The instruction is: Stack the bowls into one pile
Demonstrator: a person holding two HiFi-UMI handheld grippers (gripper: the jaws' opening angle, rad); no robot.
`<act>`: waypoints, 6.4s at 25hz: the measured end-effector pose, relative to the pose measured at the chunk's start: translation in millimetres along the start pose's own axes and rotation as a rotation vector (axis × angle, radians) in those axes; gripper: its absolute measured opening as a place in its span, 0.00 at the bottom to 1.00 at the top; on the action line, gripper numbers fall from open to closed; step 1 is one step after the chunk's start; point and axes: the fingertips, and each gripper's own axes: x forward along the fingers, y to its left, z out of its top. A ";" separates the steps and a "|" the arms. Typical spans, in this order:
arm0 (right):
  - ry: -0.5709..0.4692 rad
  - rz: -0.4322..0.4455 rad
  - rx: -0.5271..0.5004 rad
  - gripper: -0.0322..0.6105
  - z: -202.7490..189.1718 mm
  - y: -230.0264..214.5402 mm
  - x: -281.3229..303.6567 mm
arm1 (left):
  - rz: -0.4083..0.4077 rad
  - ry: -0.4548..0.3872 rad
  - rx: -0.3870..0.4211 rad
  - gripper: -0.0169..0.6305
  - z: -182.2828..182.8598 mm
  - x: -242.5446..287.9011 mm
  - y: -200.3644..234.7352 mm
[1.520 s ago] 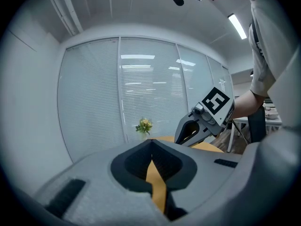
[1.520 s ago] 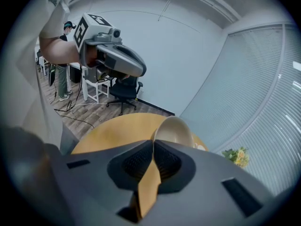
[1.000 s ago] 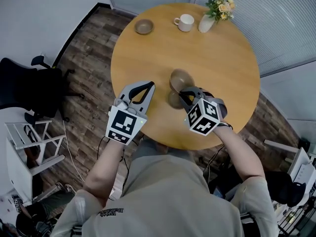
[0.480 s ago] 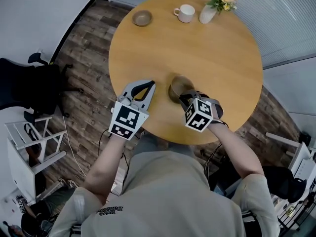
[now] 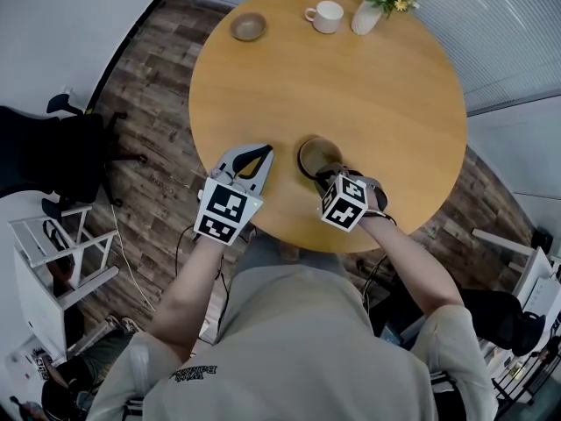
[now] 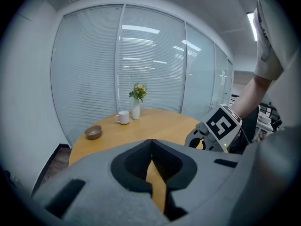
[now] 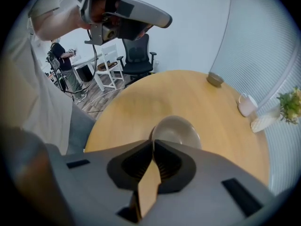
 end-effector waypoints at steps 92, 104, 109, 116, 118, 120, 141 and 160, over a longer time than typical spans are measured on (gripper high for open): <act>-0.874 -0.617 0.413 0.11 69.5 -82.8 -366.8 | 0.073 -0.396 0.192 0.06 216.9 -102.8 -3.8; -0.812 -0.644 0.364 0.11 90.7 -104.8 -342.8 | 0.126 -0.369 0.216 0.06 217.6 -85.4 81.3; -0.825 -0.616 0.387 0.11 105.3 -117.5 -329.8 | 0.148 -0.320 0.271 0.06 217.9 -63.7 115.4; -0.833 -0.593 0.424 0.11 124.2 -139.6 -308.8 | 0.119 -0.192 0.366 0.16 198.3 -16.9 165.2; -0.829 -0.587 0.436 0.11 126.3 -146.5 -301.3 | 0.121 -0.149 0.399 0.17 189.1 0.6 180.5; -0.821 -0.581 0.446 0.11 128.9 -152.4 -292.5 | 0.103 -0.095 0.419 0.20 173.7 21.4 193.4; -0.708 -0.603 0.494 0.11 118.4 -210.2 -250.7 | -0.006 0.258 0.514 0.26 43.5 171.7 276.5; -0.650 -0.583 0.551 0.11 90.8 -213.4 -224.1 | -0.075 0.472 0.549 0.26 -38.9 242.5 287.0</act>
